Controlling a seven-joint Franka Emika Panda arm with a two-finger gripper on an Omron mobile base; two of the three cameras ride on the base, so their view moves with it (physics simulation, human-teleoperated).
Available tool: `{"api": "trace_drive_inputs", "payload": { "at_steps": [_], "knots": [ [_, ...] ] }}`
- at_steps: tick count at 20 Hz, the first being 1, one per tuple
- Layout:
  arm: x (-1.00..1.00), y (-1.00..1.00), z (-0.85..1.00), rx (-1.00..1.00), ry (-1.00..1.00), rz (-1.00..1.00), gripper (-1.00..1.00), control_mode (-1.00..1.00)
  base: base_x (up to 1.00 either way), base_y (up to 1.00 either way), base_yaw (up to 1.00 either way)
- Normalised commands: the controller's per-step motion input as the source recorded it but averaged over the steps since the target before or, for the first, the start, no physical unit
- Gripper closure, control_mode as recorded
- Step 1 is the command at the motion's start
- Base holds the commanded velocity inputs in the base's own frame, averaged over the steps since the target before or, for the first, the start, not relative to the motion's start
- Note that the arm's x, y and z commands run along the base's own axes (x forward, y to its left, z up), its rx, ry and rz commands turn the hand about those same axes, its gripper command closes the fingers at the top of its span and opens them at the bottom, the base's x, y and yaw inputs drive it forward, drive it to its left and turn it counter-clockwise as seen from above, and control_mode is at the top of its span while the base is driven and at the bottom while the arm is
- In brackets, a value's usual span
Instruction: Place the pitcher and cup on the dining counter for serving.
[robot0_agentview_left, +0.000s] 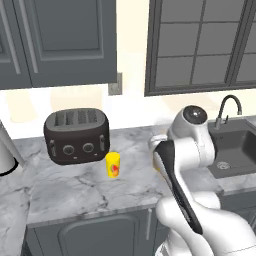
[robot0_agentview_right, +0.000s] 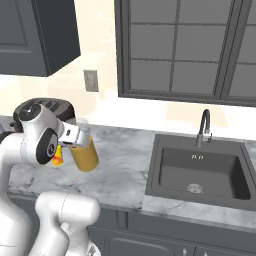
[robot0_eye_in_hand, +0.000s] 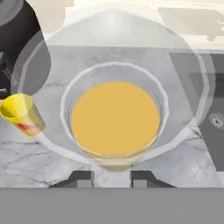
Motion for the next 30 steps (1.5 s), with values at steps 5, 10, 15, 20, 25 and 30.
{"api": "trace_drive_inputs", "payload": {
  "at_steps": [5, 10, 15, 20, 25, 30],
  "knots": [
    [-0.52, -0.01, 1.00, -0.03, -0.12, 0.00, 1.00, -1.00, 0.00, 0.00, 0.00],
    [-0.57, -0.26, 0.94, 0.07, 0.01, 0.00, 1.00, -1.00, 0.00, 0.00, 0.00],
    [-0.26, -0.19, 0.49, 0.12, 0.10, 0.00, 1.00, -1.00, 0.00, 0.00, 0.00],
    [0.00, 0.00, 0.00, 0.00, 0.00, 0.00, 1.00, -1.00, 0.00, 0.00, 0.00],
    [-0.02, 0.00, 0.00, 0.00, 0.00, 0.00, 1.00, 1.00, -0.15, -0.10, 0.00],
    [0.00, 0.00, 0.00, 0.00, 0.00, 0.00, 1.00, 1.00, -0.62, -0.63, 0.00]
  ]
}}
